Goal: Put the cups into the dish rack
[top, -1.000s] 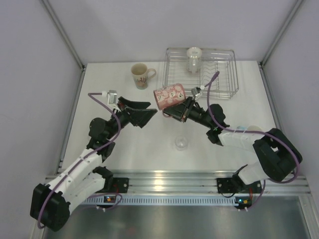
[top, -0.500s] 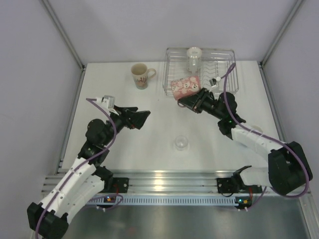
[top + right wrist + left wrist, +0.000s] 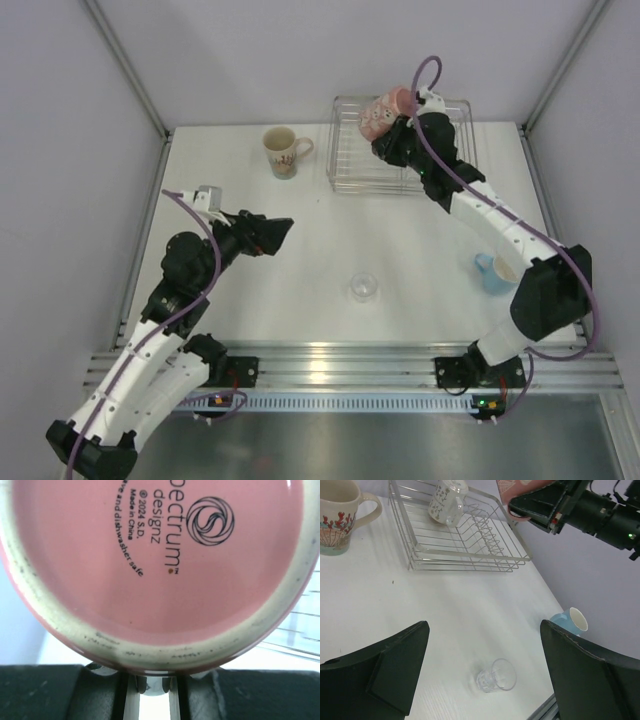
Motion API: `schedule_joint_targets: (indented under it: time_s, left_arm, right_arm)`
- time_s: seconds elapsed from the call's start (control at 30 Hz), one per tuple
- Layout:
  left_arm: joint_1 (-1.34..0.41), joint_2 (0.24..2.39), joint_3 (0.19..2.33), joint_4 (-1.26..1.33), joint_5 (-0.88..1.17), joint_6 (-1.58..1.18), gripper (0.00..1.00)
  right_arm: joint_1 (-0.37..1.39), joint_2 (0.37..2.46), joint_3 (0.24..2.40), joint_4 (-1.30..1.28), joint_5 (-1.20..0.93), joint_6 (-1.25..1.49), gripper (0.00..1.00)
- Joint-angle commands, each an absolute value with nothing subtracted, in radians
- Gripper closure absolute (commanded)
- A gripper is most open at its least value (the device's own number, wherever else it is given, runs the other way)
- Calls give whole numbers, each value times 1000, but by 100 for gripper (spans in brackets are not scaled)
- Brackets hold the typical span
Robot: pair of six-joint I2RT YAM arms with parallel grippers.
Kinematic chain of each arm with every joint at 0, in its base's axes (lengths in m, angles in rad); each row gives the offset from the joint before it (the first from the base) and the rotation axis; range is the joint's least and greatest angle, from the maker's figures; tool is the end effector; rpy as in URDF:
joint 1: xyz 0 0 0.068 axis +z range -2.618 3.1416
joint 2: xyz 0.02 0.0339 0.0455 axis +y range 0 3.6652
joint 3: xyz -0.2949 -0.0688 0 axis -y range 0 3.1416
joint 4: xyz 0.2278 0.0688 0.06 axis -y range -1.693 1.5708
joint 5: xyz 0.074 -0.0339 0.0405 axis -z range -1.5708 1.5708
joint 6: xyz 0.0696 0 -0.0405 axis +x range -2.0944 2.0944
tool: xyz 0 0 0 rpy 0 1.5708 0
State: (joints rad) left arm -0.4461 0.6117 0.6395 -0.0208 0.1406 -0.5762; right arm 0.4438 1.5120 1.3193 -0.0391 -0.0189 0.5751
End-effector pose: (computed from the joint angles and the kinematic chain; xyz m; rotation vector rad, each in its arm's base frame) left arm 0.1289 -0.0724 0.3502 0.0094 1.6381 -0.9053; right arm 0.3404 0.1633 0.3902 0.1084 1.8622 0.7354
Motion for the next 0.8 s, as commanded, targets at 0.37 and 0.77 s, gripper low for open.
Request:
schedule_joint_targets:
  time_s: [0.37, 0.77]
  left_arm:
    - [-449, 581, 664, -61, 132, -566, 2]
    - [-449, 574, 649, -60, 130, -574, 2]
  right_arm:
    - [499, 1819, 1574, -64, 439, 319, 100]
    - [499, 1996, 1718, -97, 554, 276, 100]
